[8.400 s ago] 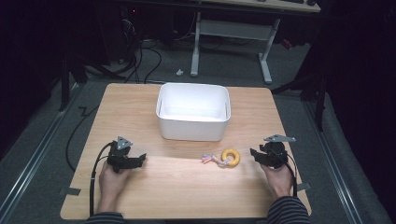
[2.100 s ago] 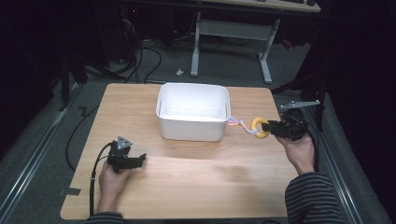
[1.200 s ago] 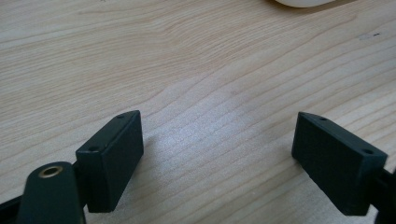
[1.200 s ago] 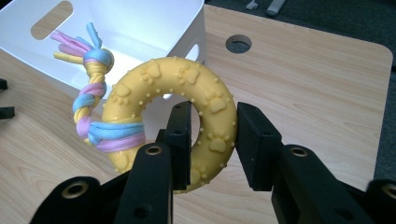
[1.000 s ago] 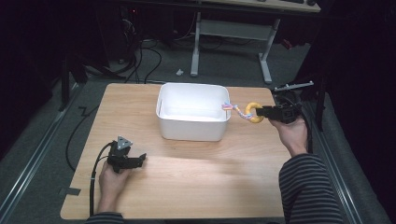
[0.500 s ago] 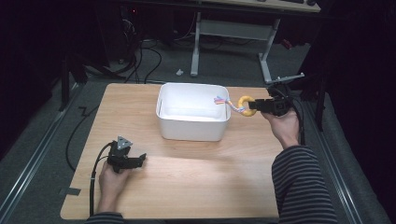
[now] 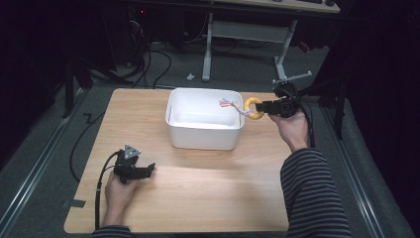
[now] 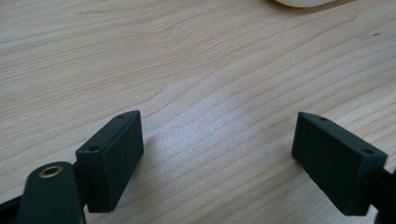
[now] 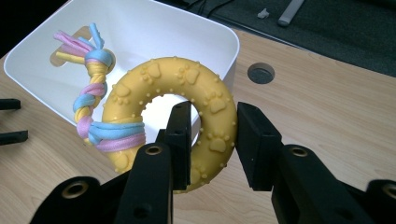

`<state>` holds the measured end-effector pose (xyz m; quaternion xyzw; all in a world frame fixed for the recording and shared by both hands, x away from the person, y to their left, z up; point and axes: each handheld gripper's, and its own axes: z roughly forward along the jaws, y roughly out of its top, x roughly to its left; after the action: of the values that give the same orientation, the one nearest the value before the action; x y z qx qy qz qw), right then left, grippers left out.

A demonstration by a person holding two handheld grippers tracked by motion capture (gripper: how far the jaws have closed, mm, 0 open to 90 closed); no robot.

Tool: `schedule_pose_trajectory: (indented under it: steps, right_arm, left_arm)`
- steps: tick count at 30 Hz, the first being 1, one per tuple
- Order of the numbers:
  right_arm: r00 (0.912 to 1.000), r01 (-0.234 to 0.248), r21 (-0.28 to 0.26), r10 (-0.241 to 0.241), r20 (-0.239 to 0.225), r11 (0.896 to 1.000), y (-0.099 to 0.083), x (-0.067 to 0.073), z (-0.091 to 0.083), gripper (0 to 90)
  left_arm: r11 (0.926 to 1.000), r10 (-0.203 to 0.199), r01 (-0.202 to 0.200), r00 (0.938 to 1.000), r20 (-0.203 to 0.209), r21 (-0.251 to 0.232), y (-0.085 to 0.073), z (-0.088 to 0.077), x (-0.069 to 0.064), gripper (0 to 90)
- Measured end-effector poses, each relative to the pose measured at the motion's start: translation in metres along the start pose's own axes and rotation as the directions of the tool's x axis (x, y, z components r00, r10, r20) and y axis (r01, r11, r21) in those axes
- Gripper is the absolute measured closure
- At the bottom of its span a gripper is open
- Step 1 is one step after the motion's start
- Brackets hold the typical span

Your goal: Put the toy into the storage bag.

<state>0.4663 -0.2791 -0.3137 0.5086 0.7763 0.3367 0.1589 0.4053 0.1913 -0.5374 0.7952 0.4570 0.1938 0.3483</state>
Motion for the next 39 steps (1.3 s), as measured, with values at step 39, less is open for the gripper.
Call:
schedule_pose_trajectory:
  steps: [39]
  right_arm:
    - [0.9981,0.059,0.122,-0.057,-0.024,0.991,0.028,0.06,0.085,67.8]
  left_arm:
    - [1.0,0.0,0.0,1.0,0.0,-0.001,0.0,0.0,0.0,16.8]
